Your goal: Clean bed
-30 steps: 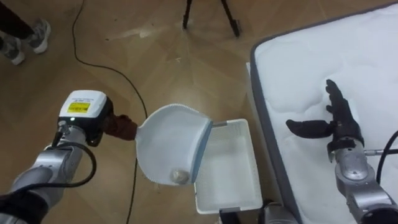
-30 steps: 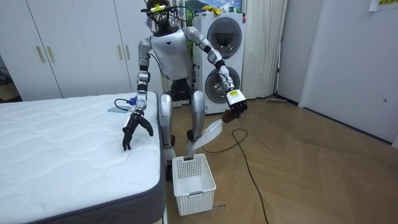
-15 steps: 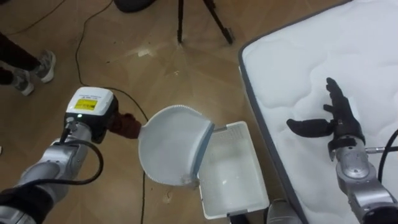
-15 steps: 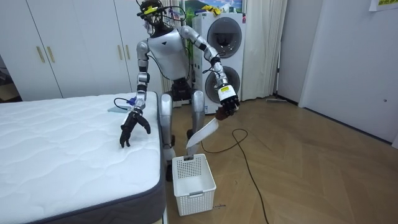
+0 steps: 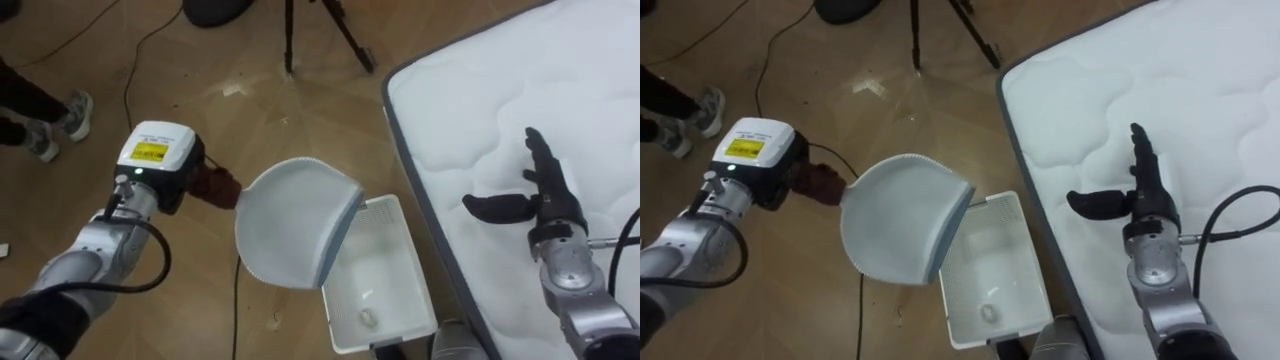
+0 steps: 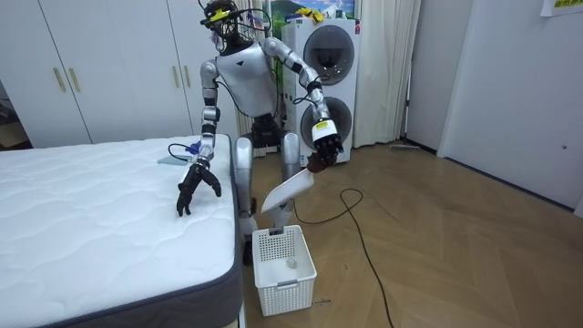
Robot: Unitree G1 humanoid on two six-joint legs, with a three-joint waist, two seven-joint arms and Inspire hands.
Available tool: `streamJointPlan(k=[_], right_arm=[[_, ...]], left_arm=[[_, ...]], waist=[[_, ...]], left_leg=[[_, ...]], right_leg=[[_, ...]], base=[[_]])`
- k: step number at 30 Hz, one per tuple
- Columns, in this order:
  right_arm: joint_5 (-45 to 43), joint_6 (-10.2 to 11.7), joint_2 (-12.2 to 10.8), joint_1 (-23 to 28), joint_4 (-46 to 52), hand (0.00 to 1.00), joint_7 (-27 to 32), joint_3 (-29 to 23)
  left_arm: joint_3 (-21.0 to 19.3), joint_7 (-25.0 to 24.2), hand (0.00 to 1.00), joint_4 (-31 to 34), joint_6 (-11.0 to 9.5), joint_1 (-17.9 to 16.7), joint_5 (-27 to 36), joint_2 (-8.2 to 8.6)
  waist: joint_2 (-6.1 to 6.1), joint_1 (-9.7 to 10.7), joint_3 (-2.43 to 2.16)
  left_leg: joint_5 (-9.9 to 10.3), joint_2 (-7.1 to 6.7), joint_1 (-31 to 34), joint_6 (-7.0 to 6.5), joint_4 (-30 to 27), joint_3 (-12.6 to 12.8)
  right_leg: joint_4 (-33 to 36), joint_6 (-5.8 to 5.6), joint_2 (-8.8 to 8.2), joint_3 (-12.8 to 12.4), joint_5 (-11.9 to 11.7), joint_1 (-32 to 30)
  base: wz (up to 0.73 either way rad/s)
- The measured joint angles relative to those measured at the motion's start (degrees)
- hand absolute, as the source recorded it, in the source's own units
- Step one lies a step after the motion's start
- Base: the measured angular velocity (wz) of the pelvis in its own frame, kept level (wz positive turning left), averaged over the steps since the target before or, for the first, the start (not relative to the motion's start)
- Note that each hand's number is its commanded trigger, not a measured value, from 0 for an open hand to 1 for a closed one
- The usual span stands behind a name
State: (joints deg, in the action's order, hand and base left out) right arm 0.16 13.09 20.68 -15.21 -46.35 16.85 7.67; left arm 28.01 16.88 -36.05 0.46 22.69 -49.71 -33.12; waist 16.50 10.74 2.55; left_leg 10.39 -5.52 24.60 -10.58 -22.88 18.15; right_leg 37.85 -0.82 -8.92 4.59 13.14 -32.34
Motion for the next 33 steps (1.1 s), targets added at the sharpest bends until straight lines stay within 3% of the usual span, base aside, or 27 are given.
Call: streamJointPlan(k=[13,20,25,27,28,30,31,32,33], right_arm=[[0.35,-0.70,-0.19,0.00,0.28,0.00,0.48,0.08],[1.08,0.03,-0.20,2.26,0.35,0.00,-0.76,-0.20],[4.08,-0.05,-0.09,5.18,1.74,0.00,-2.07,-0.65],[3.75,-0.04,-0.29,6.91,2.28,0.00,-3.19,-1.01],[3.94,-0.17,-0.62,7.86,2.42,0.00,-3.38,-0.82],[4.21,-0.91,-1.25,8.65,2.47,0.00,-3.90,0.11],[4.03,-1.60,-1.63,8.92,2.34,0.00,-4.64,0.74],[4.04,-1.85,-1.97,9.13,2.16,0.00,-5.16,0.81],[4.30,-2.16,-2.60,9.81,1.64,0.00,-5.50,1.18]], left_arm=[[0.00,0.99,1.00,1.76,0.47,0.00,0.18,-0.01],[0.00,0.95,1.00,3.50,0.29,-1.06,0.38,0.21],[-0.64,0.80,1.00,5.49,-1.49,-2.96,1.96,0.26],[-3.37,0.16,1.00,6.45,-3.11,-5.92,2.52,0.36],[-5.41,-0.11,1.00,8.69,-3.08,-8.79,3.31,0.46],[-8.44,-0.68,1.00,12.32,-3.16,-12.91,6.68,0.86],[-10.32,-1.24,1.00,13.30,-3.62,-14.55,8.21,1.98],[-11.03,-1.48,1.00,13.28,-3.63,-15.15,8.88,2.92],[-11.96,-1.90,1.00,13.25,-3.53,-16.55,10.29,5.08]], waist=[[-0.02,0.22,-0.01],[-0.06,0.62,-0.01],[-0.87,-0.24,-0.05],[-1.69,-1.94,-0.28],[-2.85,-3.31,-0.51],[-4.62,-5.62,-0.88],[-6.08,-6.61,-0.98],[-6.81,-6.63,-1.00],[-8.00,-6.55,-1.36]], left_leg=[[-0.13,0.01,-0.37,-0.24,0.07,0.26],[-0.33,0.10,-2.47,-0.57,1.14,0.26],[0.31,0.64,-4.75,-0.21,1.12,0.87],[0.92,1.31,-6.90,0.50,1.41,2.37],[1.54,1.83,-7.69,0.94,1.59,3.97],[1.91,2.03,-8.38,1.47,1.49,3.32],[2.04,2.01,-8.64,1.75,1.32,1.91],[2.13,2.05,-9.07,1.91,1.37,1.72],[2.44,2.37,-9.86,2.29,1.44,1.49]], right_leg=[[-0.27,0.00,-0.05,-0.03,-0.01,0.35],[-1.20,0.00,0.15,0.14,0.22,2.48],[-2.08,0.26,0.65,0.05,0.80,4.67],[-3.15,0.41,1.82,-1.44,0.71,6.04],[-3.29,0.44,3.15,-3.81,0.71,5.95],[-3.92,0.50,5.21,-7.24,0.42,5.90],[-4.30,0.81,6.07,-8.49,-0.13,6.00],[-4.42,0.88,6.29,-8.79,-0.18,6.35],[-5.19,1.01,6.95,-9.45,-0.39,7.22]], base=[[0.00],[0.00],[-0.10],[-0.61],[-0.80],[-0.96],[-0.84],[-0.63],[-0.51]])
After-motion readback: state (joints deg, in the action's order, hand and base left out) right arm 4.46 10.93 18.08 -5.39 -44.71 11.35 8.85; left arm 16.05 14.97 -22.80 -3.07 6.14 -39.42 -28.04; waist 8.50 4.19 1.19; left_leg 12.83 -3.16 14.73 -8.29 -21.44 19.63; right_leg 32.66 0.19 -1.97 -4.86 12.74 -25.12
